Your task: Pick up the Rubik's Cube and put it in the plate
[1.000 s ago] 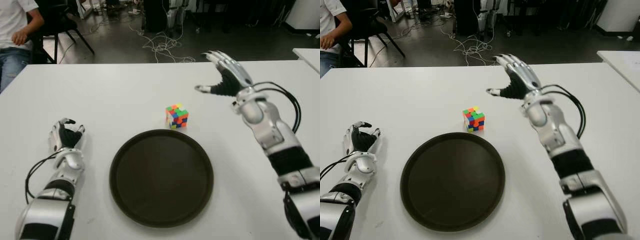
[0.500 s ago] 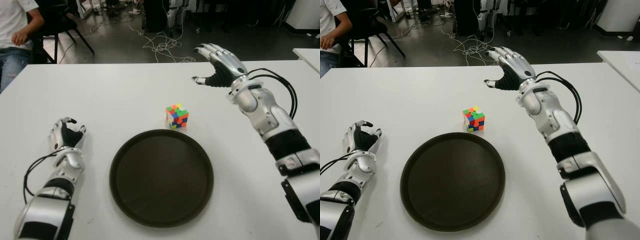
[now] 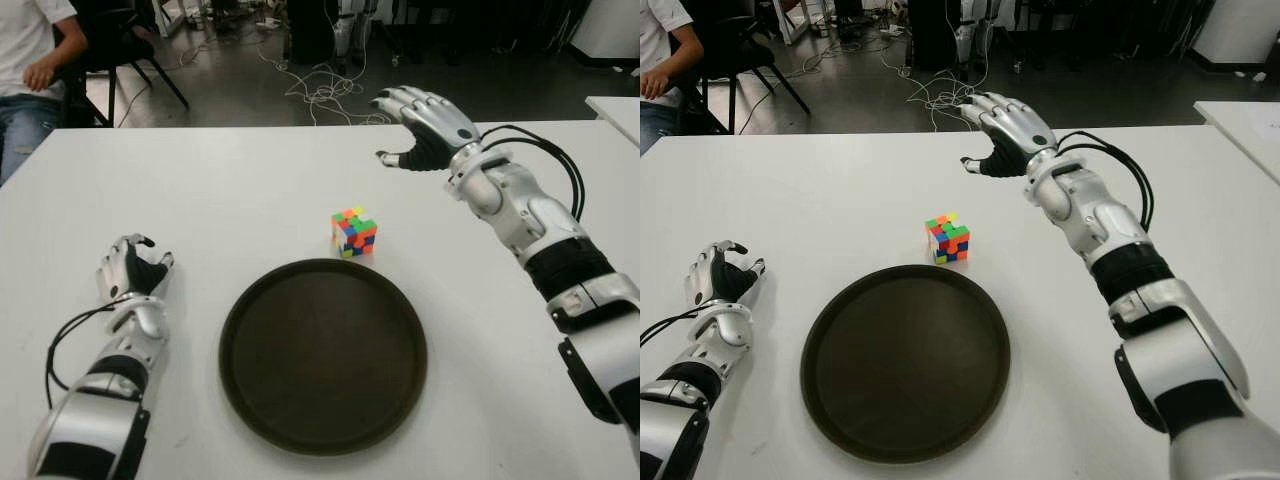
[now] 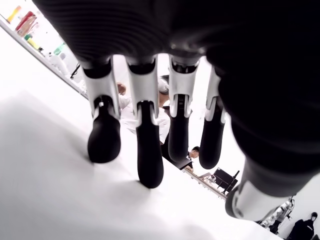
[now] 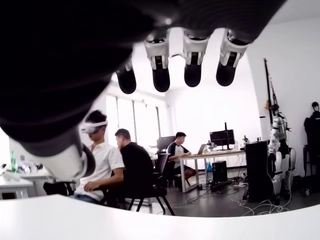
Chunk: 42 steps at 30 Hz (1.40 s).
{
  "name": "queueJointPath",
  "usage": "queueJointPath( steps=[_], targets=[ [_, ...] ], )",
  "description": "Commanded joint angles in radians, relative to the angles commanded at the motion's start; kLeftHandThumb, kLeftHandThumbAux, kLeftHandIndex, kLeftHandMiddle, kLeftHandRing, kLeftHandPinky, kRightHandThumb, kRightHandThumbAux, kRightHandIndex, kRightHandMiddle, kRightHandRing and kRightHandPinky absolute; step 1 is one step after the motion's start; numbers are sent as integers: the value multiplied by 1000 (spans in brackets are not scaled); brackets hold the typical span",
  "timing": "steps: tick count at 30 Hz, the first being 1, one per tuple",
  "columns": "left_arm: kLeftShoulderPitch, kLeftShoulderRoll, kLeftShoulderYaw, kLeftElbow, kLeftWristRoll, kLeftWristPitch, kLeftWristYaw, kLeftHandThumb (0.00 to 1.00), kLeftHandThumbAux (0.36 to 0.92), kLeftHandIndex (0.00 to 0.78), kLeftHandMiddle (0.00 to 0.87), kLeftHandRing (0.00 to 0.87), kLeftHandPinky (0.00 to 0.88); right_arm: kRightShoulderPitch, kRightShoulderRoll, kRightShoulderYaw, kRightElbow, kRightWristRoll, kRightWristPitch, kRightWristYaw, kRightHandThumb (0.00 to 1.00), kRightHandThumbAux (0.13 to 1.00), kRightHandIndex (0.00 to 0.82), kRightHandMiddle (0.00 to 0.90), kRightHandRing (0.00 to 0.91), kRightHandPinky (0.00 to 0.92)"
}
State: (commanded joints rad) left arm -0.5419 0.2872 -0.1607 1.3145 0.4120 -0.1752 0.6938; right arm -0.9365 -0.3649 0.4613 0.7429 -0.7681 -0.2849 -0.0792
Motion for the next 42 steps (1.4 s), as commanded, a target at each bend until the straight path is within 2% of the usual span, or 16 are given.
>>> queueJointPath(
  steps=[6, 16, 21, 25, 32, 38, 42],
  targets=[
    [-1, -2, -2, 0, 0, 4, 1, 697, 713, 409, 299, 306, 330, -45, 19, 35, 49, -22, -3, 8, 410, 587, 0, 0, 0, 0],
    [-4, -5, -4, 2, 0, 15, 5, 692, 715, 406, 290, 305, 328, -111, 74, 66, 134, -18, 1, 30, 421, 583, 0, 0, 0, 0],
    [-8, -9, 3, 3, -8, 23, -1, 696, 713, 408, 299, 309, 340, -159, 112, 90, 192, -24, 26, 60, 439, 587, 0, 0, 0, 12],
    [-8, -10, 4, 2, -9, 23, 3, 697, 712, 409, 297, 304, 315, -186, 134, 107, 237, -28, 37, 56, 440, 593, 0, 0, 0, 17],
    [-9, -13, 8, 1, -12, 22, 4, 697, 712, 410, 298, 303, 316, -217, 160, 122, 296, -22, 33, 50, 456, 584, 0, 0, 0, 12],
    [-11, -16, 9, 1, -11, 32, 1, 695, 714, 408, 295, 303, 324, -249, 201, 139, 361, -22, 45, 42, 462, 579, 0, 0, 0, 7],
    [-12, -18, 10, 1, -11, 36, -2, 693, 715, 406, 289, 300, 317, -254, 208, 140, 380, -17, 39, 38, 462, 574, 0, 0, 0, 5]
  ],
)
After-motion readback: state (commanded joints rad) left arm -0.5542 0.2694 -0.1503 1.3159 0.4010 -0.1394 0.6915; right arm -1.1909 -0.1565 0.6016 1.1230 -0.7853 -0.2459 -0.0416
